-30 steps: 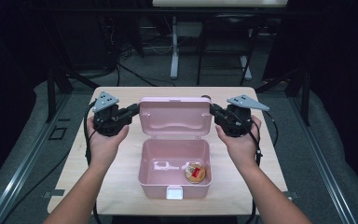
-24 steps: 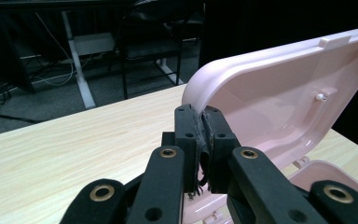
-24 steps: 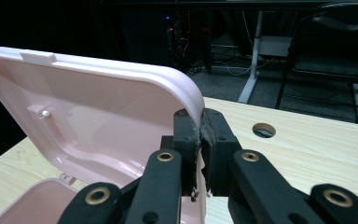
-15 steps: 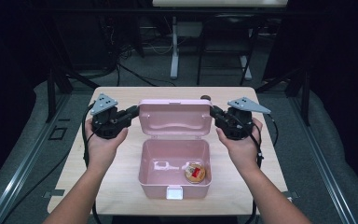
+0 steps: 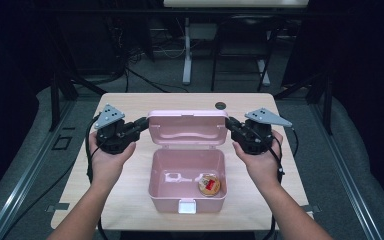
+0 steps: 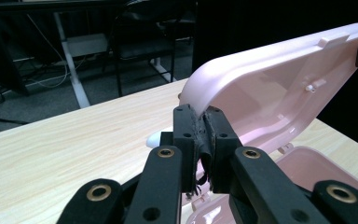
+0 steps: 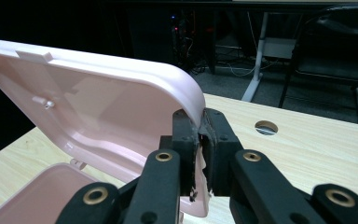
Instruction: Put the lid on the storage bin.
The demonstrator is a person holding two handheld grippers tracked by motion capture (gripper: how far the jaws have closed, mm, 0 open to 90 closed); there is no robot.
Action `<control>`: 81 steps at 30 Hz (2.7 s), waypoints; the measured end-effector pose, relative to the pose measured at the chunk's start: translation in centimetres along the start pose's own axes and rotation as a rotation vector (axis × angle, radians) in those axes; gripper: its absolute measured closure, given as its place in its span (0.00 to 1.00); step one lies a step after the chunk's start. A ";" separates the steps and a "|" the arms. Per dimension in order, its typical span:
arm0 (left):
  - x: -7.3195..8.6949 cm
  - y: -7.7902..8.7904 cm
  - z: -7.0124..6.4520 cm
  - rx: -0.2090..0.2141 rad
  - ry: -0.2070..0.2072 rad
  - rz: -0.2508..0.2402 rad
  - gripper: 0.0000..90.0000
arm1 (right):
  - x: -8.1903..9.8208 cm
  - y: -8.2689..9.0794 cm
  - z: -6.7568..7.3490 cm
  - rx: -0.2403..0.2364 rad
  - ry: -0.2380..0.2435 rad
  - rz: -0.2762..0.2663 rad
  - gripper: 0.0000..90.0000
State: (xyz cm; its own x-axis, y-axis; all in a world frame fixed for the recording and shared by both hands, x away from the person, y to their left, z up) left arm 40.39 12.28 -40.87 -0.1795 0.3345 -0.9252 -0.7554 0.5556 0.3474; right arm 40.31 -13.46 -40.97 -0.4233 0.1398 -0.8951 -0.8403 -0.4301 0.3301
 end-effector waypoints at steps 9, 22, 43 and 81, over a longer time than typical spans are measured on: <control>0.3 0.6 -0.4 0.012 -0.007 -0.006 0.93 | 0.4 0.5 0.3 -0.008 0.008 0.005 0.93; 0.6 1.3 -1.0 0.031 -0.013 -0.004 0.90 | 1.0 1.2 0.5 -0.018 0.024 0.009 0.91; 1.9 3.4 -2.7 0.071 -0.022 -0.003 0.89 | 2.9 2.9 0.9 -0.059 0.015 0.031 0.88; 3.8 5.6 -4.8 0.109 -0.030 0.019 0.90 | 6.7 5.2 -0.5 -0.100 -0.061 0.045 0.98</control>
State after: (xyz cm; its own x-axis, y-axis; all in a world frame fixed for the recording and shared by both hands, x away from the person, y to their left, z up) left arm 32.46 13.00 -43.23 -0.1723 0.3675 -0.9139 -0.6787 0.6282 0.3805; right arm 33.26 -15.23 -45.39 -0.4821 0.1715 -0.8591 -0.7832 -0.5238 0.3350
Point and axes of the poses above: each handheld gripper's, and its own axes: y roughly backward along the jaws, x roughly out of its underside, z roughly to its left, the point moved 9 cm from there along -y, roughly forward along the jaws, and after that the axes turned 13 degrees about -y, right-handed, at the moved point
